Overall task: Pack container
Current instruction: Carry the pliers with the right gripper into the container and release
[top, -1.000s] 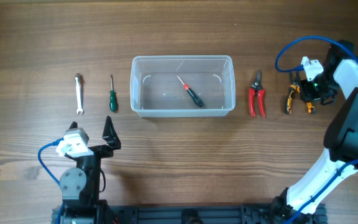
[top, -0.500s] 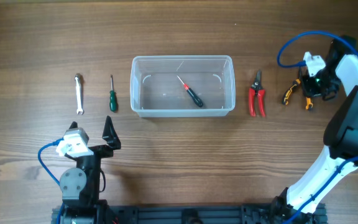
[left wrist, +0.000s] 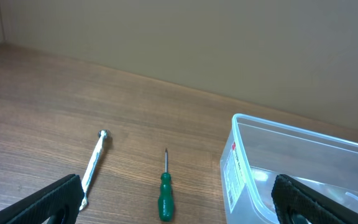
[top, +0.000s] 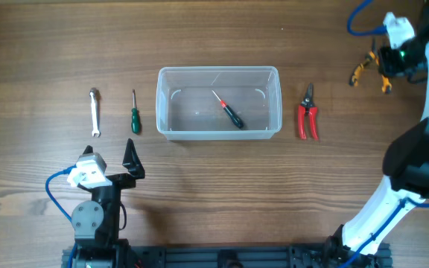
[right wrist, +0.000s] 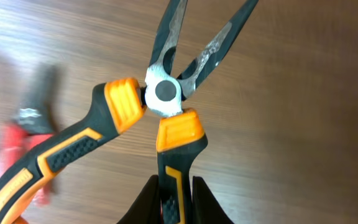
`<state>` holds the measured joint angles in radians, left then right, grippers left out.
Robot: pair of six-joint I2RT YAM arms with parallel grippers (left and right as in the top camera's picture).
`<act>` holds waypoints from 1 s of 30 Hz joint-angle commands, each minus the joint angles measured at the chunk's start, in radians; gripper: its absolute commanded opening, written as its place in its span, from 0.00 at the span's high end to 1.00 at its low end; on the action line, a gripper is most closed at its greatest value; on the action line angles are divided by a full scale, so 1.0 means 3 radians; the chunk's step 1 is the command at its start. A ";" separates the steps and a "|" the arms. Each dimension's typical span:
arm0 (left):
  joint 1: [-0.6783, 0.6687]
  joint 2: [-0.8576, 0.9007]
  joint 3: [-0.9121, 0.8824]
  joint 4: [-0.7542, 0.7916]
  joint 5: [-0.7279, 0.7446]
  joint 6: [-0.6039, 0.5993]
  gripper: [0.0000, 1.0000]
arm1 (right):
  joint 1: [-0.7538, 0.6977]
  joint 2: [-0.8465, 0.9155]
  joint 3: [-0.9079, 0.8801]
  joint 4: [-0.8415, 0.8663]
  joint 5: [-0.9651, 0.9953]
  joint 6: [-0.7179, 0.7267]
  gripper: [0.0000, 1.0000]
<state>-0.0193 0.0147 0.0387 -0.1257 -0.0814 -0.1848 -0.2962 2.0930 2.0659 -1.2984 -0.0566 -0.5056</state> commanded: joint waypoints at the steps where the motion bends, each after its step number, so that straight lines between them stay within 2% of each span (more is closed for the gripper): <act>1: 0.0022 -0.0024 -0.0023 0.0019 0.0017 -0.0018 0.00 | 0.0478 -0.0422 0.0401 -0.0134 -0.0340 0.0027 0.96; 5: 0.0022 -0.0024 -0.0023 0.0020 0.0017 -0.0018 0.00 | 0.1044 -0.0657 0.0418 -0.0164 -0.0338 -0.0104 0.96; 8: 0.0022 -0.0024 -0.0023 0.0019 0.0017 -0.0018 0.00 | 0.1573 -0.0678 0.0409 -0.0313 -0.0326 -0.0699 0.96; 10: 0.0022 -0.0024 -0.0023 0.0020 0.0017 -0.0018 0.00 | 0.1808 -0.0662 0.0352 -0.0312 -0.0314 -0.0926 0.96; 14: 0.0022 -0.0024 -0.0023 0.0020 0.0017 -0.0018 0.00 | 0.2138 -0.0631 0.0237 -0.0165 -0.0314 -0.0963 0.96; 19: 0.0022 -0.0024 -0.0023 0.0020 0.0017 -0.0018 0.00 | 0.2378 -0.0495 0.0230 -0.0167 -0.0314 -0.1067 0.96; 30: 0.0022 -0.0024 -0.0023 0.0019 0.0017 -0.0018 0.00 | 0.2441 0.0037 0.0230 -0.0086 -0.0388 -0.1193 0.96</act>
<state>-0.0193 0.0147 0.0387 -0.1257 -0.0814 -0.1848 0.4252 2.0644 2.1349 -1.3300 -0.1383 -0.8436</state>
